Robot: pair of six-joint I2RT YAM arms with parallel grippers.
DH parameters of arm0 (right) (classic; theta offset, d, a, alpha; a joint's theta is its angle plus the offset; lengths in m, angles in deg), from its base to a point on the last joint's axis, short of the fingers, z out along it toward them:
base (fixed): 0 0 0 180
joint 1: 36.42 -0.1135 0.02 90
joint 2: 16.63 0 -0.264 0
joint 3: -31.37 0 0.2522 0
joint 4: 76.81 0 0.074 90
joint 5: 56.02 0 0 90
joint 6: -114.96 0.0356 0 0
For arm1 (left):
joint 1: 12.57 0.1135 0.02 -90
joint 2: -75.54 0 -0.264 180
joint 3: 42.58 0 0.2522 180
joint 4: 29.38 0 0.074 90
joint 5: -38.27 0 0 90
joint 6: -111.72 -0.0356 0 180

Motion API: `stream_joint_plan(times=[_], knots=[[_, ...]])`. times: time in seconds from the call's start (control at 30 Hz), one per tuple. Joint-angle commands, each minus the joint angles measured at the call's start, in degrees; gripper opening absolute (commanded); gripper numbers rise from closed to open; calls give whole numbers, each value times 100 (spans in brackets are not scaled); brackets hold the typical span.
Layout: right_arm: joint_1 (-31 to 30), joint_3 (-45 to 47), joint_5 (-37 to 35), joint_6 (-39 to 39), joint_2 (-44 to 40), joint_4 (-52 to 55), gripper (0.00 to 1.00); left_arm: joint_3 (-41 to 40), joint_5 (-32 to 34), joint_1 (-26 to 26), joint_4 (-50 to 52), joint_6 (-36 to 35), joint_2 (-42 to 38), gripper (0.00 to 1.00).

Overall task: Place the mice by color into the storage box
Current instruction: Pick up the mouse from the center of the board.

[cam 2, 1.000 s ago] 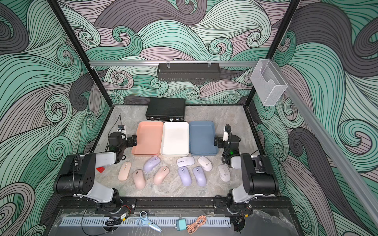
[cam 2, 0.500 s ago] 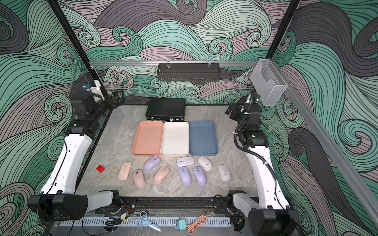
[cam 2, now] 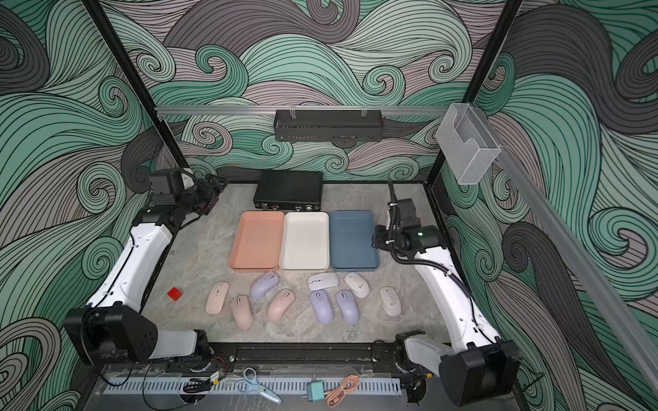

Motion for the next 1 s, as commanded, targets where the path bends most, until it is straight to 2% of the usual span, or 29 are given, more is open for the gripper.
stream_joint_plan(times=[0.0, 0.1, 0.2, 0.27, 0.33, 0.43, 0.57, 0.73, 0.97], knots=[[-500, 294, 559, -168, -402, 454, 49, 121, -679, -547, 87, -101, -74, 85], [-1129, 481, 52, 133, -519, 587, 47, -448, -816, -847, -254, 413, 23, 85], [-1762, 984, 35, 670, -675, 238, 47, -1227, -1501, -1245, -1628, 1252, 472, 85], [-2262, 1514, 68, 1138, -819, -366, 49, -1040, -2128, -1422, -1712, 1477, 1050, 85], [-2721, 1733, -242, 1368, -808, -524, 55, -793, -2433, -1462, -1409, 1460, 1353, 83], [-3396, 1795, -636, 1490, -542, -602, 63, -762, -2209, -1450, -1133, 1329, 1306, 84], [-3993, 1501, -901, 1514, 116, -458, 66, -739, -1958, -1433, -804, 1245, 1186, 84], [-4300, 1440, -424, 1769, 796, -1147, 67, -728, -1792, -1401, -586, 1202, 1155, 84], [-4434, 852, -591, 1430, 1493, -803, 70, -675, -1762, -1295, -456, 1155, 1142, 84]])
